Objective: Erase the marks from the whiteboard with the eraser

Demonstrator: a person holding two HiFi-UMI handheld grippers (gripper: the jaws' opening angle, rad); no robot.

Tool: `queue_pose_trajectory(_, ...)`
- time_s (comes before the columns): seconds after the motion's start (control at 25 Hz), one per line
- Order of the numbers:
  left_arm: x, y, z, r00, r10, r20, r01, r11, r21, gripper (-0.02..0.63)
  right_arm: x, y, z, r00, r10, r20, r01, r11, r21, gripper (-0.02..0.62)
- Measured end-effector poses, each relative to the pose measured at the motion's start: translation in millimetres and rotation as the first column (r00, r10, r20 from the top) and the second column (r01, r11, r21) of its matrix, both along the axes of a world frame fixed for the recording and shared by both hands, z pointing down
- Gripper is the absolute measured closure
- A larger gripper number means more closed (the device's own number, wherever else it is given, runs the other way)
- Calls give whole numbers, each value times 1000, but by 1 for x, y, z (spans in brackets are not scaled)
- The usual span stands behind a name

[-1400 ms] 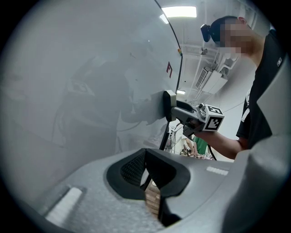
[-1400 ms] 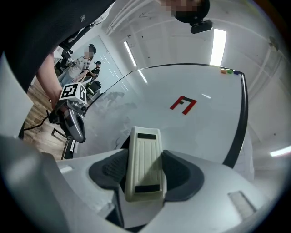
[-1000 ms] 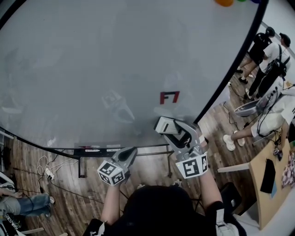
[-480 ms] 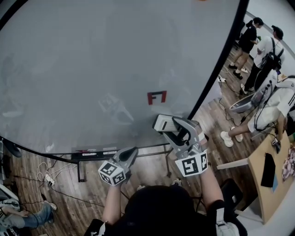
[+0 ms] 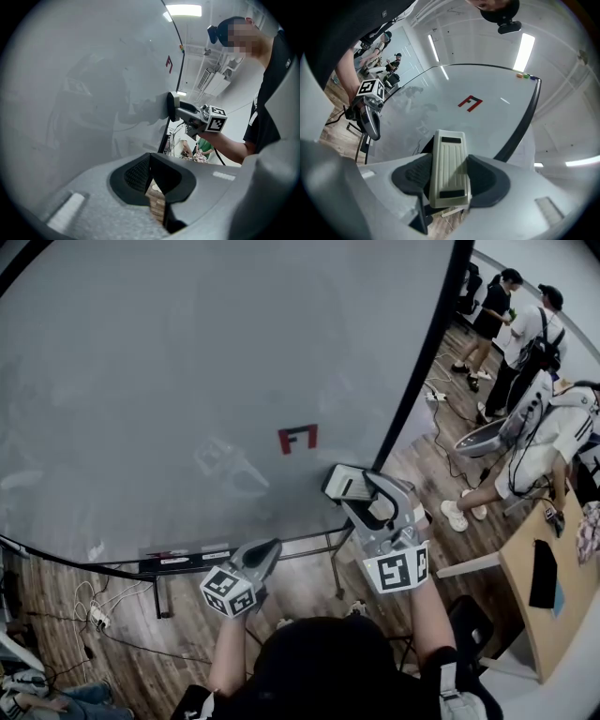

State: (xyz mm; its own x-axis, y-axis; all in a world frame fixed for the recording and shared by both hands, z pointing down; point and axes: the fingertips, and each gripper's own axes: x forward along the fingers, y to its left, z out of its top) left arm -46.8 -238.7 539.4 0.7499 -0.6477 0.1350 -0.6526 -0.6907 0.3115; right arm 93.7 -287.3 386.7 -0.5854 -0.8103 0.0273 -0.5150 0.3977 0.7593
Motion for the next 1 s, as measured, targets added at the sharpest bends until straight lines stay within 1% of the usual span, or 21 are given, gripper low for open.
queue_pose_trajectory(0.2,1,1,-3,1000,12,1,-12,1000,3,595,5,0,-3,1000,18,8,-18,1000,-12,354)
queue_pose_trajectory(0.48,-6,5,-4,1000,8,2,-8,1000,-1,595,-3,0,-4,999,20,30,-19,1000,-19,354)
queue_pose_trajectory(0.8,-28,9,-5,1000,-27,7,27,1000,-4,595,-31,3,-5,999,-24,45,25,999,-22,354)
queue_pose_trajectory(1.0,-42,14,-7,999,-45,11,45,999,-2,595,-55,9,0,997,-72,40,74,997,-31,354)
